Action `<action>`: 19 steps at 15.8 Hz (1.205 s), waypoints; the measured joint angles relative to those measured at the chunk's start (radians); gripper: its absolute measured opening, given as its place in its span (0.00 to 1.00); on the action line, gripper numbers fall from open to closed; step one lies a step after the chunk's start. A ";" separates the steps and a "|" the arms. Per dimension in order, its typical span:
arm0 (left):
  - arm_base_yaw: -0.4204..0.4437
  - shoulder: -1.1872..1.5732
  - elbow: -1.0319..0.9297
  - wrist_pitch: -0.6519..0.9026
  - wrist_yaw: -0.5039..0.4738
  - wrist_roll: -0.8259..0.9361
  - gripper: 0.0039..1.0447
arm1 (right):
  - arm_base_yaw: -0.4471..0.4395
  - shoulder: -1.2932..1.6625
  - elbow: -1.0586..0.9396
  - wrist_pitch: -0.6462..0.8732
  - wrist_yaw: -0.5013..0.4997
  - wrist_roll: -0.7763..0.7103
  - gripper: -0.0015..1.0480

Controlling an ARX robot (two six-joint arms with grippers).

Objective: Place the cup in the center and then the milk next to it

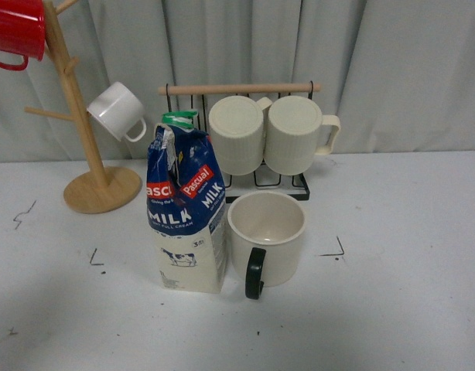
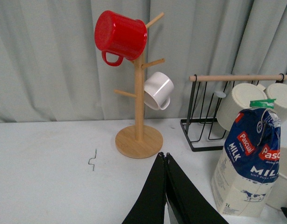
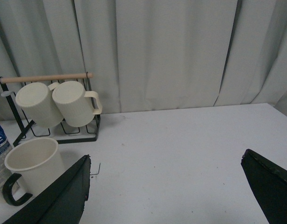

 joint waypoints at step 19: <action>0.000 -0.499 -0.033 -0.469 0.000 0.000 0.01 | 0.000 0.000 0.000 0.000 0.000 0.000 0.94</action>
